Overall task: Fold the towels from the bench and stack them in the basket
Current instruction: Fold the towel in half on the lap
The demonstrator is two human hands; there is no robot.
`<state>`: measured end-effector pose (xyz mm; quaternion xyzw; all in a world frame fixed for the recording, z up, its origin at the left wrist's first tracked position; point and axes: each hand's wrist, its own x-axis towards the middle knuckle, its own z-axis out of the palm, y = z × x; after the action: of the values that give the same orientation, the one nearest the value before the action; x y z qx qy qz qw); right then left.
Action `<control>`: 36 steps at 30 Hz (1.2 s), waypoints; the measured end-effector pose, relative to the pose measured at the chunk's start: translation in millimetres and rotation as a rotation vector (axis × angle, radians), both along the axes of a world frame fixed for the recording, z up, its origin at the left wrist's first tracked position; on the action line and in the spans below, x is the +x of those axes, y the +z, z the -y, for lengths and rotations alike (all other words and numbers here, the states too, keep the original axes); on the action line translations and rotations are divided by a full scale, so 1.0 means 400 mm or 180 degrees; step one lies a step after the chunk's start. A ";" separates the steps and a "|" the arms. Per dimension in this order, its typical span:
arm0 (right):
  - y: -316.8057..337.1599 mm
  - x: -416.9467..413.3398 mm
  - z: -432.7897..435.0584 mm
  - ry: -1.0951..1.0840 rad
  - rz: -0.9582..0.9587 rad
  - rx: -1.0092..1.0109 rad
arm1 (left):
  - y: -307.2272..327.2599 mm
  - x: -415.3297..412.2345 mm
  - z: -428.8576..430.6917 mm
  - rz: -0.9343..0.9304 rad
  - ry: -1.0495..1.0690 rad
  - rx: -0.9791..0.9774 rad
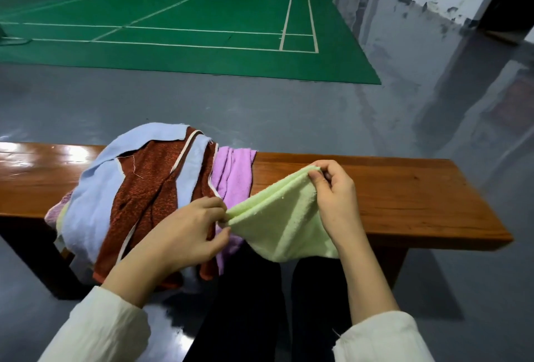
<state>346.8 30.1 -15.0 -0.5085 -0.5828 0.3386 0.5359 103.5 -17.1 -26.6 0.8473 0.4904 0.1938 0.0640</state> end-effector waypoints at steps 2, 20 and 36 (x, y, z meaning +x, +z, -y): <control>0.009 0.009 -0.003 -0.0063 0.0008 0.0039 | 0.023 0.009 -0.017 -0.0037 0.0083 0.0214; 0.340 0.101 0.045 -0.1395 -0.0169 0.1201 | 0.431 0.226 -0.053 0.2919 0.0273 0.0506; 0.365 0.094 -0.104 -0.0869 -0.0479 0.0711 | 0.420 0.198 -0.186 0.3232 0.0491 0.0154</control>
<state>384.2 71.9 131.1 -0.4934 -0.5006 0.2331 0.6721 182.7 57.3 141.3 0.6089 0.4540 0.5963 0.2600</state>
